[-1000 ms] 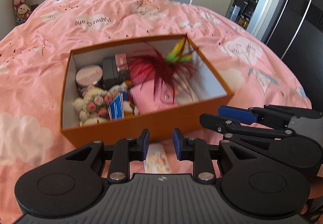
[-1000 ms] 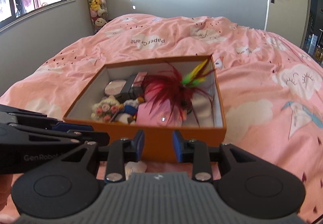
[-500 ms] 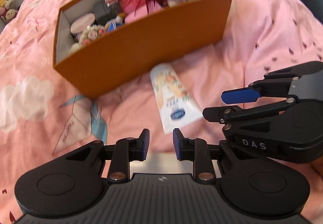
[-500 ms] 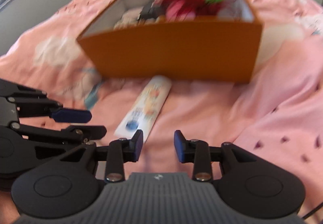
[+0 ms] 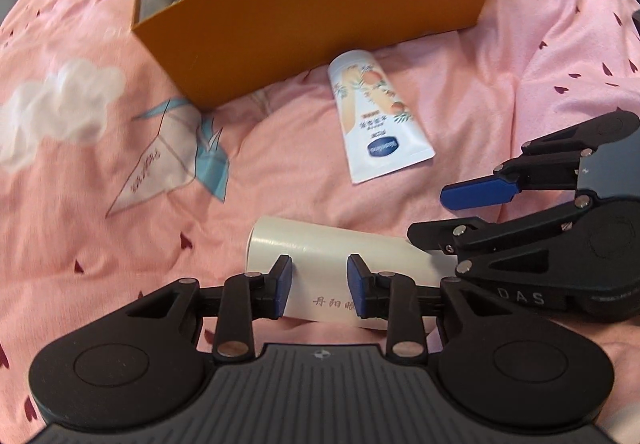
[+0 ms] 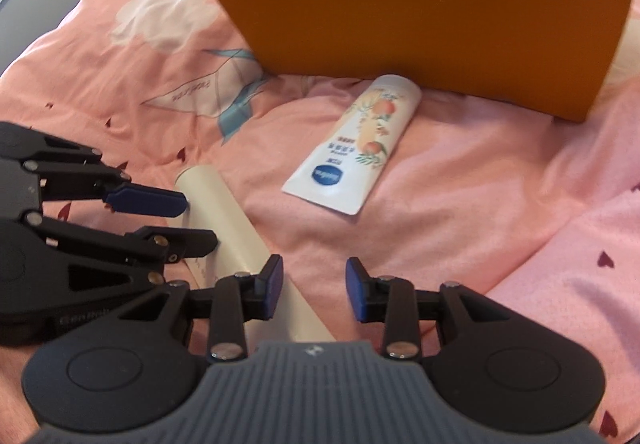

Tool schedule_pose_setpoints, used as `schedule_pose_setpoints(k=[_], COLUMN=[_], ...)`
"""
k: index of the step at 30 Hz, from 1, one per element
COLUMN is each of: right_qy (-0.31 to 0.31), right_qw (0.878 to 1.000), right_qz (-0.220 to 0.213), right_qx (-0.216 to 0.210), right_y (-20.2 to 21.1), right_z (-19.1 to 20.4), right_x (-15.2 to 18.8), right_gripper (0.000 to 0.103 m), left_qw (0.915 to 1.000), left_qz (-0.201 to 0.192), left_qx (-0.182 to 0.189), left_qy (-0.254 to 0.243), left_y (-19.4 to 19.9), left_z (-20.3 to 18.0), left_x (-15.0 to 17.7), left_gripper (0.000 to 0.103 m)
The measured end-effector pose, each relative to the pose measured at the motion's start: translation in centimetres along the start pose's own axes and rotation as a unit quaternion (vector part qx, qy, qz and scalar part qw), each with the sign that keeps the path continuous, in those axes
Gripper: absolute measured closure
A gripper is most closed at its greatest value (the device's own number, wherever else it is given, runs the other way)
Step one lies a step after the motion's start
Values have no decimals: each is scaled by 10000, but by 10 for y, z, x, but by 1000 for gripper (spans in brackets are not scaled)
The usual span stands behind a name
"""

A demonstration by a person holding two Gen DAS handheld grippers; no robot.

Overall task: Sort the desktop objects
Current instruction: 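Move both tools out of the box toward the white cylindrical bottle, then close the right tool around the white cylindrical bottle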

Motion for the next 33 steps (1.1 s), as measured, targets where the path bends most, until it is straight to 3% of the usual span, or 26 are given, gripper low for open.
schedule_pose_setpoints(k=[11, 23, 26, 31, 33], right_qy=[518, 812, 868, 567, 459], right_qw=[9978, 9942, 9943, 9961, 9958], right_qz=[282, 613, 557, 612, 632], right_qx=[290, 342, 251, -278, -474], right_y=[-26, -45, -36, -26, -23], right_z=[9, 11, 13, 4, 1], right_x=[-6, -13, -9, -4, -3], right_gripper=[66, 65, 75, 96, 98], left_qw=[9986, 9983, 9982, 9983, 9981], left_qz=[241, 269, 287, 317, 321], left_qx=[112, 100, 96, 62, 73], left_qy=[460, 505, 525, 495, 524], left_y=[-11, -15, -13, -13, -13], left_z=[12, 14, 15, 14, 15], left_x=[4, 3, 3, 3, 3], left_gripper=[68, 64, 64, 64, 64])
Point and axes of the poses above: each gripper's, at about its wrist camera, not at the fingertips, and y roughly against the way its jaws point, z to its left, x to its underside, the point moved 3 cm from there along -y, roughly the way its jaws point, and after that the axes turned 6 degrees about x, right-handed, at the moved point
